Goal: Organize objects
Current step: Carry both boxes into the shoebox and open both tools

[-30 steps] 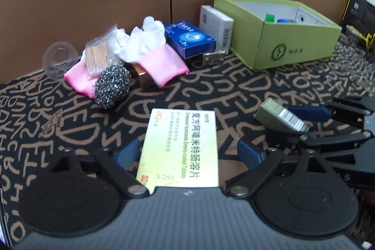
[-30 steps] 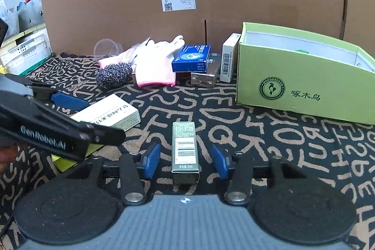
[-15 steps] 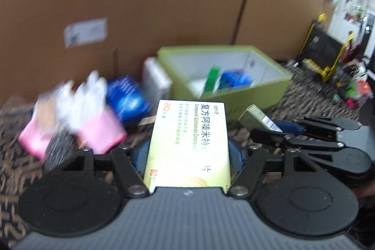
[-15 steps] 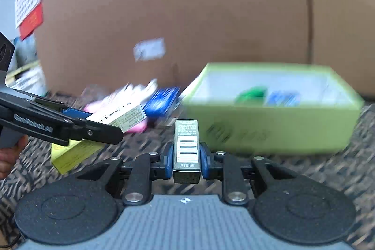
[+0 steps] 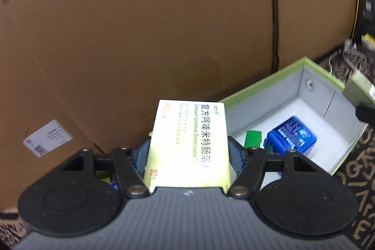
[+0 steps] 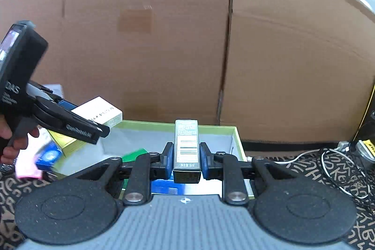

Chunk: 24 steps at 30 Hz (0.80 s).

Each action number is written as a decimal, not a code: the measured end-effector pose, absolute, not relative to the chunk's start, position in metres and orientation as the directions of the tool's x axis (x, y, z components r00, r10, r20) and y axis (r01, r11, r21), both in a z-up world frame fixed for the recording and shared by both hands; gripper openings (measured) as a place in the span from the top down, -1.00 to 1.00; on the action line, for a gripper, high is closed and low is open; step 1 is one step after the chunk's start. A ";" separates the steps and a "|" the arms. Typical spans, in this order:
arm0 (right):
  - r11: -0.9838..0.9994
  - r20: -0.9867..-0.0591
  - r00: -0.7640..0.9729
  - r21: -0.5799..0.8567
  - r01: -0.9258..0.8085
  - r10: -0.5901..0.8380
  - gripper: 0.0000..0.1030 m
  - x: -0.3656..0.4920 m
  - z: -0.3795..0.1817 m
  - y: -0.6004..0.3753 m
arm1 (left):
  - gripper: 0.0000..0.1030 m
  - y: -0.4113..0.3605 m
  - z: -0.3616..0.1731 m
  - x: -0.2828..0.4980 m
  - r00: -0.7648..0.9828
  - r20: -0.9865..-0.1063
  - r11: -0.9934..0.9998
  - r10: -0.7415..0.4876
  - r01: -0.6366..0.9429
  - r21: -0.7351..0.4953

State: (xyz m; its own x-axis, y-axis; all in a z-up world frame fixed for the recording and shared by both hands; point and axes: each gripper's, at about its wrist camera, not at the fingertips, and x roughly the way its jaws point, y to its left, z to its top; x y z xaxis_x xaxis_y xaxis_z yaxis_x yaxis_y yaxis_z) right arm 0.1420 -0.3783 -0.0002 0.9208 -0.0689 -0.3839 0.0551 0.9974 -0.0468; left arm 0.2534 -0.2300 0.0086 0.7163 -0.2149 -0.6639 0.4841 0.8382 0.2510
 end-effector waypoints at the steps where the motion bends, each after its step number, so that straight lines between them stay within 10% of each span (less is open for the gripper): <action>1: 0.998 -0.396 0.916 -0.044 0.055 -0.068 0.50 0.147 -0.004 -0.381 | -0.28 -0.238 0.004 0.255 0.709 -0.674 0.826 -0.209 0.496 0.266; 20: 0.990 -0.555 0.820 -0.100 0.104 -0.142 0.50 0.215 -0.046 -0.404 | -0.50 -0.264 -0.023 0.281 0.572 -0.724 0.815 -0.384 0.578 0.024; 22: 0.989 -0.561 0.816 -0.121 0.083 -0.138 0.31 0.215 -0.046 -0.399 | -1.00 -0.256 -0.019 0.282 0.612 -0.692 0.825 -0.383 0.564 0.043; 24: 0.988 -0.539 0.829 -0.124 0.096 -0.148 -0.30 0.209 -0.041 -0.396 | -1.00 -0.248 -0.013 0.274 0.649 -0.652 0.823 -0.391 0.564 0.067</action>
State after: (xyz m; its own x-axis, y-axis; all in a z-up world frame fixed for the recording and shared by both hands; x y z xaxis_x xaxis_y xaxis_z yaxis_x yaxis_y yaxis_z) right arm 0.2095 -0.3965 -0.0412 0.8292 -0.1482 -0.5390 0.0959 0.9876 -0.1240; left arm 0.2742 -0.2484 -0.0126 0.6492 -0.3912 -0.6523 0.5638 0.8231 0.0675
